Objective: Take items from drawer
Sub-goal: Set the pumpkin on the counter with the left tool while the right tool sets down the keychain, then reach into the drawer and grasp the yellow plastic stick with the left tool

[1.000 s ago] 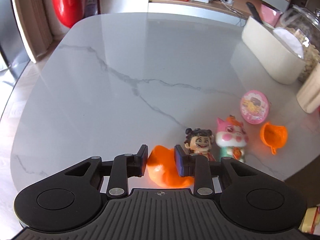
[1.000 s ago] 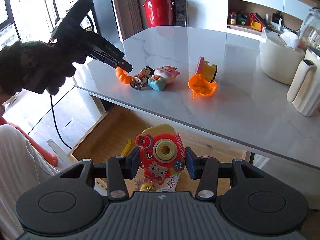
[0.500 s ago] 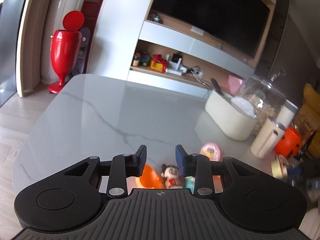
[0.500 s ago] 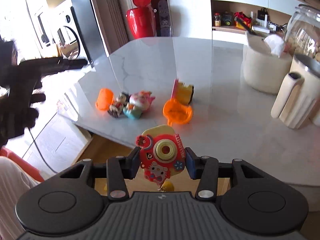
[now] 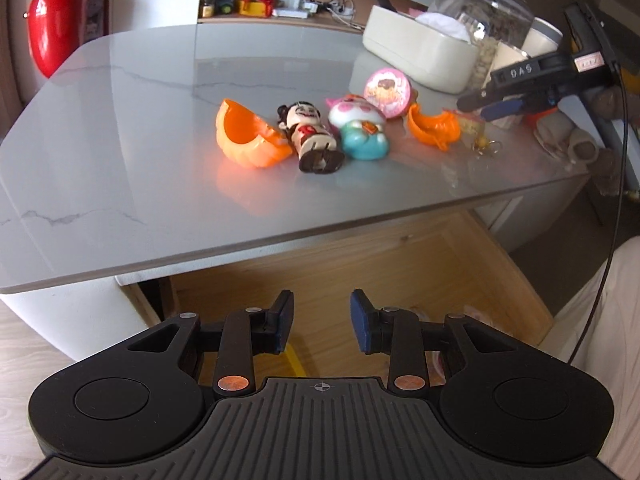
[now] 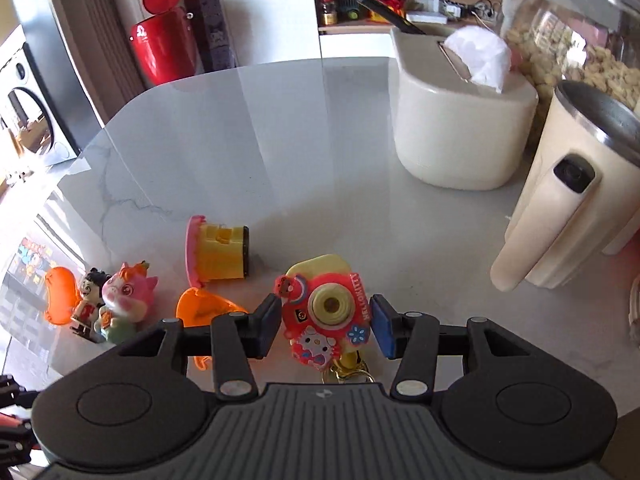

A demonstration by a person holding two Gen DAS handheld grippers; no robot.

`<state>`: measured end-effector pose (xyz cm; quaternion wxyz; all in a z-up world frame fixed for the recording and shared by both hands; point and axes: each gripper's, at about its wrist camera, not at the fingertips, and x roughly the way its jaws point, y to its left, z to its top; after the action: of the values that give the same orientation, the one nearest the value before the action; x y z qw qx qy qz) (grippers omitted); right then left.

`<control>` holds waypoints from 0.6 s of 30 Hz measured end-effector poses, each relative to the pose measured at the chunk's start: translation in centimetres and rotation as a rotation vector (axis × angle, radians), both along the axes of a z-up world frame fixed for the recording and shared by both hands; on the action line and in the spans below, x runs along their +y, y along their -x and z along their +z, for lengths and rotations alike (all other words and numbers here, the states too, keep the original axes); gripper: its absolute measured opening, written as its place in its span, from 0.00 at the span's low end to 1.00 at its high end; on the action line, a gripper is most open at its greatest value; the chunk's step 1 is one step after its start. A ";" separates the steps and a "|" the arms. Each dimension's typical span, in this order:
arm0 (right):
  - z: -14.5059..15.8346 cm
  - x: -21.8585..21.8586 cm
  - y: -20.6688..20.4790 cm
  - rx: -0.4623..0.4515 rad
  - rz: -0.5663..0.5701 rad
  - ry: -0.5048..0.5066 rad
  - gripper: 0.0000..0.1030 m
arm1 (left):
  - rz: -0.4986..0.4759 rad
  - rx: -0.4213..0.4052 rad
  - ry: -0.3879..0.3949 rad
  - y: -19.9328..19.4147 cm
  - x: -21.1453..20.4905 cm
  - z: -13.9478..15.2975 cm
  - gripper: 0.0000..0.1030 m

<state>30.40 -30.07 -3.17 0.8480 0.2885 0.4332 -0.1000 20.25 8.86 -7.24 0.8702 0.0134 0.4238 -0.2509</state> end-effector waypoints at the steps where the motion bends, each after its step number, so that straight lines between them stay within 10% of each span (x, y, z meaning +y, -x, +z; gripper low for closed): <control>1: 0.1 -0.2 0.1 -0.009 -0.010 -0.022 0.57 | -0.007 0.010 -0.024 0.1 0.0 -0.3 0.33; 10: 3.6 2.3 7.2 -0.181 0.106 0.046 0.83 | -0.164 0.138 -0.226 -0.5 -4.1 -3.0 0.33; 18: -3.7 5.0 12.0 -0.053 0.112 -0.051 0.83 | -0.157 0.404 -0.506 -3.6 -8.7 -8.9 0.33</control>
<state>18.41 -25.10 -6.89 0.8559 0.2877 0.4284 -0.0338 23.86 0.20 -16.14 0.7157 0.2115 0.6343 -0.2017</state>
